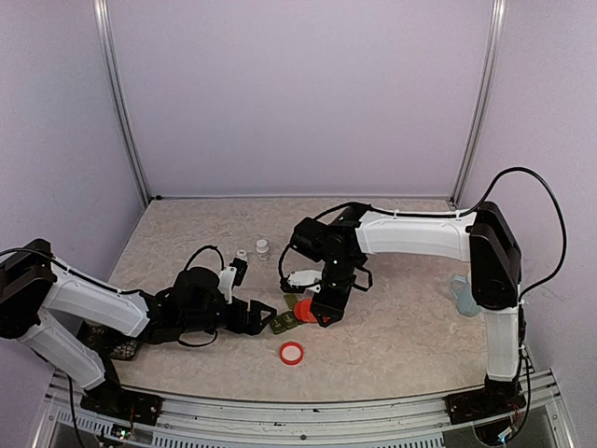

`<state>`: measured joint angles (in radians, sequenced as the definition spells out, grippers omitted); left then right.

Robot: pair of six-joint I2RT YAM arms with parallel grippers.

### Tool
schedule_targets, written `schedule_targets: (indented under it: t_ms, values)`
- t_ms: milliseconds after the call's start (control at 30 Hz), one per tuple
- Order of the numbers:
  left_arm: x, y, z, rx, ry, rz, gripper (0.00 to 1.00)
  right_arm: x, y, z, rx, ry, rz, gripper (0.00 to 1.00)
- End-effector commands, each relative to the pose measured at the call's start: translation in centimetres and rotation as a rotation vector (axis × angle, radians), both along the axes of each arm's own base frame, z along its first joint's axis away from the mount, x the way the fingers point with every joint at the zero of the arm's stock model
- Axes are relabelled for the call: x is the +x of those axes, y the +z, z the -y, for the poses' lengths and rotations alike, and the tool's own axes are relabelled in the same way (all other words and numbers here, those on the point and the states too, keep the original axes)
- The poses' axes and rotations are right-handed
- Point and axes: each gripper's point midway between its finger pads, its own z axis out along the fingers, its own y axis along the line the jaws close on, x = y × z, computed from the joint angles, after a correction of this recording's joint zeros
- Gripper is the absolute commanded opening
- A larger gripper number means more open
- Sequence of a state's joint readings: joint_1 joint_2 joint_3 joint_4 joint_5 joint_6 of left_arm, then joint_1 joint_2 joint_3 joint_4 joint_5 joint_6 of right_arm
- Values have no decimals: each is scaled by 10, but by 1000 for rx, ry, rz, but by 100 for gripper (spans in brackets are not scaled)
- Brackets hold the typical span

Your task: Sort the pills into containers

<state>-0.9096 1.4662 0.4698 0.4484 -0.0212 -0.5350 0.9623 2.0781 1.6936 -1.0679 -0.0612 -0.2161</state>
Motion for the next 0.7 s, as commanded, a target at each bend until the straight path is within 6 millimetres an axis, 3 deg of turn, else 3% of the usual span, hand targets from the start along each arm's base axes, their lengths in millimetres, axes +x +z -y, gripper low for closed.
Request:
schedule_targets:
  t_ms: [0,667]
  values:
    - [2,5,3,-19,-5,9,96,3,4,-6,-7,5,23,31]
    - [3,2,5,-14,-8,0,96,3,-5,4,-95,12,71,31]
